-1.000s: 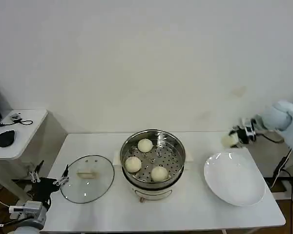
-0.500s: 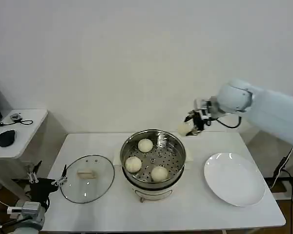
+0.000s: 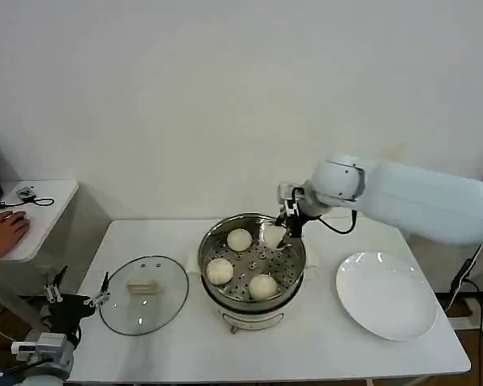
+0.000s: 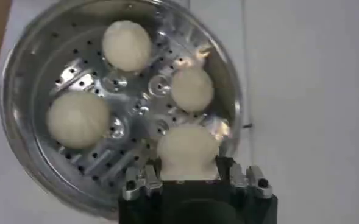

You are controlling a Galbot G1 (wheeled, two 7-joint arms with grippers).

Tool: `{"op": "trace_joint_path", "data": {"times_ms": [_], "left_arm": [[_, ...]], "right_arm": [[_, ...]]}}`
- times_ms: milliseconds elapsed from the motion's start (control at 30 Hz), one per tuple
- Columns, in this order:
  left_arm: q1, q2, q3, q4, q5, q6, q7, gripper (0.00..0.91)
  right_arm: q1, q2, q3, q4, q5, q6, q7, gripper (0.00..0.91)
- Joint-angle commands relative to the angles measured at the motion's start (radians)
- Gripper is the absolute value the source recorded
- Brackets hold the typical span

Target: Take steamed baozi put them in steamer then cover it.

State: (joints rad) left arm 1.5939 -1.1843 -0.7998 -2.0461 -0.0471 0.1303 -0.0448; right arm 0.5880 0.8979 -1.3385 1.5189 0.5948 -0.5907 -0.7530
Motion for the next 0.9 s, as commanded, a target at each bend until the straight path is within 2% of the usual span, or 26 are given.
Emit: {"op": "trace_joint_path", "data": {"times_ms": [33,900], "left_arm": [[0.001,0.004,-0.005,-0.001,-0.002,0.0,0.0,0.907],[-0.001,-0.002,-0.005,0.004,-0.004,-0.002,0.0,0.907]], "right_arm": [[-0.051,0.035,-0.022,-0.037,0.007,-0.042,0.026,0.625],[-0.084,0.046,-0.011,-0.056,-0.039,-0.036,0.028,0.625]]}}
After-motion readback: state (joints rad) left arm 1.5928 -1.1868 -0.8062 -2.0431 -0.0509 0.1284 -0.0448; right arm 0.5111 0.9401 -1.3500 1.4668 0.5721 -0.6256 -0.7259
